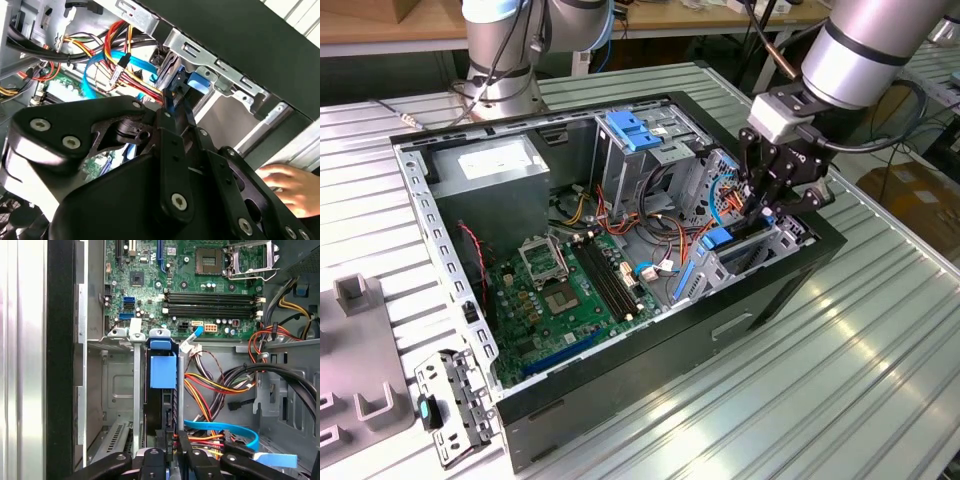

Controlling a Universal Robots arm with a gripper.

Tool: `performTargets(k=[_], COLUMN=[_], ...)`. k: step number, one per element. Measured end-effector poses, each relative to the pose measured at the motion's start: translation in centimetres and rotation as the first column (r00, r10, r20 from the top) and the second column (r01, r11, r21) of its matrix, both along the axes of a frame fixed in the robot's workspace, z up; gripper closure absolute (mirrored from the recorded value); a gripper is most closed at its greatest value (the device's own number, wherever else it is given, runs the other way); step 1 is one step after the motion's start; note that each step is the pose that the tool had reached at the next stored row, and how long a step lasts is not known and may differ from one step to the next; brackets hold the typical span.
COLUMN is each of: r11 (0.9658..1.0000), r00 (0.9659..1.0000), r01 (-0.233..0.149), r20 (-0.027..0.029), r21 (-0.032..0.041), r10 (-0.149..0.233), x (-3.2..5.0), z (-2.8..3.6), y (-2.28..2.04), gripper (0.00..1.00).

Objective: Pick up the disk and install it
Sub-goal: 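Insert the first disk wire, then insert the second disk wire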

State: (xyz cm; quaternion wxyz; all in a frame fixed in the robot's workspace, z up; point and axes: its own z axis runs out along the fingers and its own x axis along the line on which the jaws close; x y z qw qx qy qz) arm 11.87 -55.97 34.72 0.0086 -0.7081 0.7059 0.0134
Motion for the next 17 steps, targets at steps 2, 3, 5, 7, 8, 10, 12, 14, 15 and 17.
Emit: performTargets(k=[2,3,5,7,8,10,12,14,15,17], r11=[1.0000,1.0000,1.0000,1.0000,1.0000,1.0000,1.0000,1.0000,1.0000,1.0000], r00=[1.0000,1.0000,1.0000,1.0000,1.0000,1.0000,1.0000,1.0000,1.0000,1.0000], r01=[0.000,0.000,0.000,0.000,0.000,0.000,0.000,0.000,0.000,0.000], r20=[0.0000,0.0000,0.0000,0.0000,0.0000,0.0000,0.0000,0.0000,0.0000,0.0000], r21=[-0.0011,-0.0009,-0.0011,-0.0010,-0.0010,-0.0010,-0.0010,-0.0011,-0.0012,-0.0011], r10=[0.000,0.000,0.000,0.000,0.000,0.000,0.000,0.000,0.000,0.000], x=[0.00,0.00,0.00,0.00,0.00,0.00,0.00,-0.03,-0.04,-0.11], z=[0.56,0.56,0.58,0.59,0.59,0.60,0.64,0.68,0.68,0.67], y=[0.00,0.00,0.00,0.00,0.00,0.00,0.00,0.00,0.00,0.00], gripper=[0.76,0.76,0.84,0.89,0.89,0.89,0.89,0.89,0.89,0.89])
